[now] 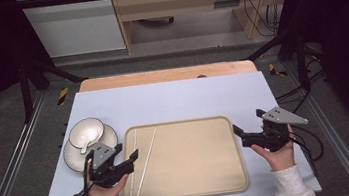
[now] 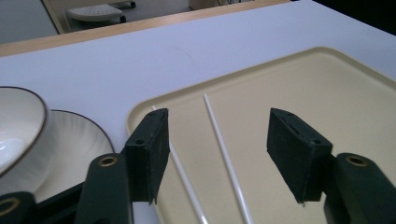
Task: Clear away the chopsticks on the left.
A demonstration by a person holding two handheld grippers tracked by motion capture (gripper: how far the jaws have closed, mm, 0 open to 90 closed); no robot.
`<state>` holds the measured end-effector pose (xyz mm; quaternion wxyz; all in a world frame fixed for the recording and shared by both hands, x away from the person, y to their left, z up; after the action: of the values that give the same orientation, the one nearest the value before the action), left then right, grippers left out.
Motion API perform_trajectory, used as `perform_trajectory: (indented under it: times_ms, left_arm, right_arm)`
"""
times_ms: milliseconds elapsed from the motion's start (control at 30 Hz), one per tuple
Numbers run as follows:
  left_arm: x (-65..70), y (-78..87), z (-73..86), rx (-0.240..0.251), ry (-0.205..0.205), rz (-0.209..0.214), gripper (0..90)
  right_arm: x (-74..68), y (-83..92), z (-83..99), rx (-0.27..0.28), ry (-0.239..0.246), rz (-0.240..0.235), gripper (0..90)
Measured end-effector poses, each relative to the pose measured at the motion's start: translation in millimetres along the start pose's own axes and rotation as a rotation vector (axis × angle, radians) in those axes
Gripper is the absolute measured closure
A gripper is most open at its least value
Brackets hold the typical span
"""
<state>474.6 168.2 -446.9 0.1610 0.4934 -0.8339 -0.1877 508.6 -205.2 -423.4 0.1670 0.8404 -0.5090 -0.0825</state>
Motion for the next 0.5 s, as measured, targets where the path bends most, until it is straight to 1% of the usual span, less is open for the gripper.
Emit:
perform_trajectory:
  times_ms: [33,67,100,133,200,267,300,333,367,400,433,467,500]
  left_arm:
    - [-2.9,2.1,0.2,-0.001,-0.007,0.0,38.4]
    - [-8.1,5.6,1.1,0.001,-0.015,-0.004,37.1]
    - [-15.5,10.1,3.3,0.006,-0.014,-0.007,34.4]
    - [-15.5,10.1,3.3,0.006,-0.014,-0.007,33.2]
    - [-24.1,14.5,6.7,0.013,-0.008,-0.015,32.1]
    - [-33.5,17.3,10.9,0.018,0.014,-0.016,29.2]
    - [-39.5,18.2,13.2,0.018,0.028,-0.016,26.6]
    - [-39.5,18.2,13.2,0.018,0.028,-0.016,25.4]
    - [-43.5,19.1,14.8,0.02,0.025,-0.023,25.4]
    - [-49.1,20.5,17.3,0.018,0.019,-0.033,23.3]
    - [-52.8,21.2,18.5,0.018,0.025,-0.043,22.6]
    - [-52.8,21.2,18.5,0.018,0.025,-0.043,21.8]
    - [-59.3,24.1,20.2,0.018,0.03,-0.056,21.1]
  right_arm:
    - [0.0,0.0,0.0,0.0,0.0,0.0,4.1]
    - [0.3,0.1,-0.2,0.001,-0.002,0.002,4.1]
    - [1.0,0.6,-0.2,0.0,-0.002,0.004,4.0]
    - [1.0,0.6,-0.2,0.0,-0.002,0.004,4.0]
    - [2.1,0.9,-0.1,0.001,0.0,0.008,4.0]
    - [3.0,1.5,0.2,0.004,-0.012,0.005,4.0]
    - [5.7,1.8,1.8,0.001,-0.018,0.009,4.0]
    - [5.7,1.8,1.8,0.001,-0.018,0.009,4.0]
    - [6.6,1.9,2.3,0.002,-0.019,0.008,4.0]
    - [8.3,2.3,2.9,0.005,-0.027,0.01,4.0]
    - [9.0,2.3,3.1,0.005,-0.027,0.012,4.0]
    - [9.9,2.1,3.5,0.003,-0.028,0.015,4.0]
    - [10.6,2.1,4.2,0.001,-0.031,0.017,4.0]
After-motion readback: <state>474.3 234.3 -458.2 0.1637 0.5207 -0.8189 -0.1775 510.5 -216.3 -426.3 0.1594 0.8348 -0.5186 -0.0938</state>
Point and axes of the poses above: each handheld gripper's, and its own axes: y roughly backward along the jaws, z roughly out of its underside, x roughly to its right, the point moved 9 cm from there along -y, roughly forward along the jaws, and after that the axes turned 4 degrees about y, right-handed, at the moved point
